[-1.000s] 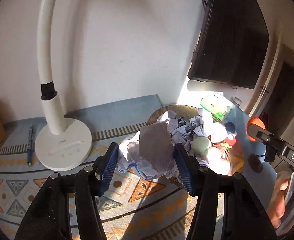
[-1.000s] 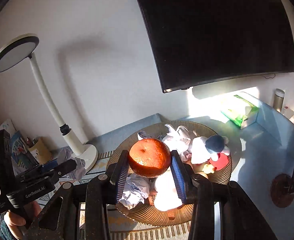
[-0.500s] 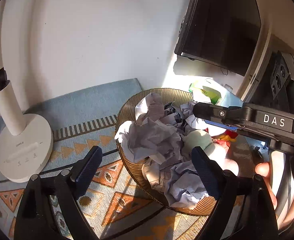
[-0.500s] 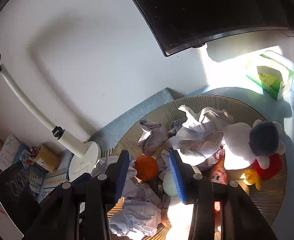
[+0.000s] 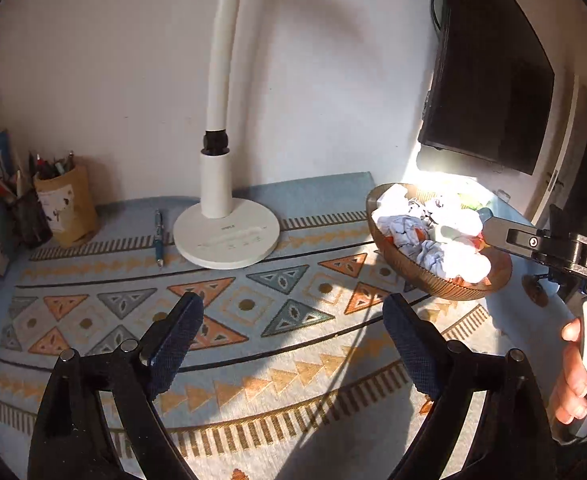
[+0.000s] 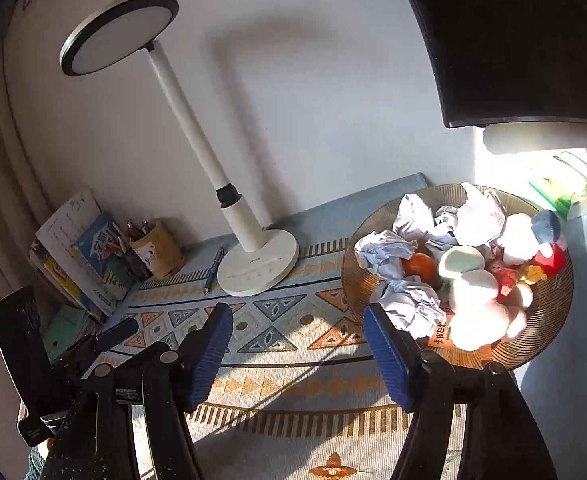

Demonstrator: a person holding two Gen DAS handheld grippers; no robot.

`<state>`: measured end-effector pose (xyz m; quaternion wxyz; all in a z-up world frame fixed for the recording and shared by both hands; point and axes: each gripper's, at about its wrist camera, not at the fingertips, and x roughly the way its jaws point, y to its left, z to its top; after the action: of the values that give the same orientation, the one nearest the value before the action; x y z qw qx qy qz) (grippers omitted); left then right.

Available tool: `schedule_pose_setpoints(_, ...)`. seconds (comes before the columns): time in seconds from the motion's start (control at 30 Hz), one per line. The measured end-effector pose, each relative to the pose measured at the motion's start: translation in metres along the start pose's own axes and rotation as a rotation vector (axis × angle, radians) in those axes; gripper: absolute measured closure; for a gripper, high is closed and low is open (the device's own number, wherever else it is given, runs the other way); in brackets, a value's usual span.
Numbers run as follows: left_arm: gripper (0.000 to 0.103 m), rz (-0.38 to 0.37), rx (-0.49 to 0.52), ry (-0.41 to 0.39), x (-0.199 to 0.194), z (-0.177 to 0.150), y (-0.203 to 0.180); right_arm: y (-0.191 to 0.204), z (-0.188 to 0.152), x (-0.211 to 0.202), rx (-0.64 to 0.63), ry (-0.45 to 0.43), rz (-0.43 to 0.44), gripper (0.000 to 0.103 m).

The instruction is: Organize objects

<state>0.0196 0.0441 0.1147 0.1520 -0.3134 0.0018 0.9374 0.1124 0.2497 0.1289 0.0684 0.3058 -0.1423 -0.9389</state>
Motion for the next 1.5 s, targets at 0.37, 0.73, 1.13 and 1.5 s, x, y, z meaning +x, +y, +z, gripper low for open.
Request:
schedule_pose_setpoints(0.37, 0.011, 0.186, -0.104, 0.062, -0.017, -0.093, 0.075, 0.059, -0.103, 0.062, -0.14, 0.006, -0.243, 0.02)
schedule_pose_setpoints(0.73, 0.011, 0.223, -0.176, 0.097, 0.006, -0.089, 0.086, 0.059, -0.111, 0.112, -0.183, 0.181, -0.281, 0.02)
schedule_pose_setpoints(1.13, 0.007, 0.213, -0.235, 0.093, 0.002, -0.094, 0.094, 0.046, -0.112, 0.116, -0.104, 0.229, -0.252, 0.02)
schedule_pose_setpoints(1.5, 0.006, 0.25, -0.158, 0.17, 0.015, -0.095, 0.082, 0.047, -0.112, 0.115, -0.106, 0.23, -0.242, 0.02)
